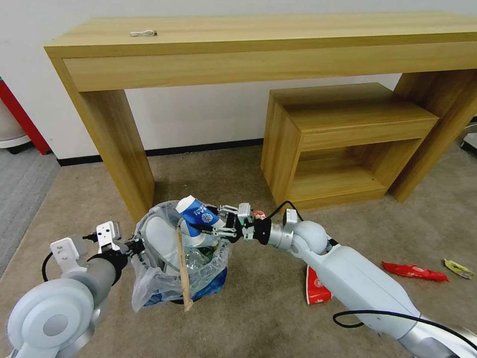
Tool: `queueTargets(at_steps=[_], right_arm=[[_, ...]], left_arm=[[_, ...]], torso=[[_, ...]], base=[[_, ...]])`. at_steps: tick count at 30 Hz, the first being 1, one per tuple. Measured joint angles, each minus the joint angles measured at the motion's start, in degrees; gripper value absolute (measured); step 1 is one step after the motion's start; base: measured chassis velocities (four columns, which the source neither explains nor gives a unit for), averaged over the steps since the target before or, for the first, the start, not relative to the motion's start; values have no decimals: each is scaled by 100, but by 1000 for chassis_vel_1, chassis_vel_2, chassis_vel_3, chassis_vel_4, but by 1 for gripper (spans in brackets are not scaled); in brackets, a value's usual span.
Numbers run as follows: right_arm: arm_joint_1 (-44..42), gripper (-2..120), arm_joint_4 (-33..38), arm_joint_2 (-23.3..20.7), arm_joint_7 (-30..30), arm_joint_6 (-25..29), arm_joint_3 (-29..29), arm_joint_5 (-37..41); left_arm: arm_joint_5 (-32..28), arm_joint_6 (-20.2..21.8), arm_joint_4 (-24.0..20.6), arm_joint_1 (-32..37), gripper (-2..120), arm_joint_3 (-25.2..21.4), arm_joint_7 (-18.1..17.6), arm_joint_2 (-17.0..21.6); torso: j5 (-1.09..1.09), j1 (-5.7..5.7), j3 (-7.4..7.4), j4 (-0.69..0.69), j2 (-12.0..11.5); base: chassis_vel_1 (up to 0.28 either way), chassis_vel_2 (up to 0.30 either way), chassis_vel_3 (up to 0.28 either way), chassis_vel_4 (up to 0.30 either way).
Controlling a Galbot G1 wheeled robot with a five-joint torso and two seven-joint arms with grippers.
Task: Pick up the trash bin and place the garbage on the floor into it.
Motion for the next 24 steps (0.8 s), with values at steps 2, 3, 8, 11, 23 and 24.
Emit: queueTargets(at_steps=[2,3,8,11,23,24], right_arm=[[-23,73,47,-45,-6,-15,44,5],[-49,77,104,-104,7,-42,95,-27],[-190,92,407,-346,454,-144,361,-75],[-399,98,754,-518,1144,-381,657,-73],[-1569,100,2120,-1311,5973,-2777,1451,622],[-1569,100,2120,-1311,5973,-2777,1451,622]], left_arm=[[8,0,16,-2,2,-2,4,2],[12,1,25,-5,2,-3,8,6],[18,2,50,-25,2,-39,18,27],[19,3,69,-35,2,-77,29,38],[62,1,164,-26,2,-216,53,75],[62,1,164,-26,2,-216,53,75]], torso=[[0,0,0,0,0],[0,0,0,0,0],[0,0,0,0,0],[1,0,0,0,0],[1,0,0,0,1],[1,0,0,0,1]], base=[[0,0,0,0],[0,0,0,0],[0,0,0,0],[0,0,0,0],[0,0,0,0],[0,0,0,0]])
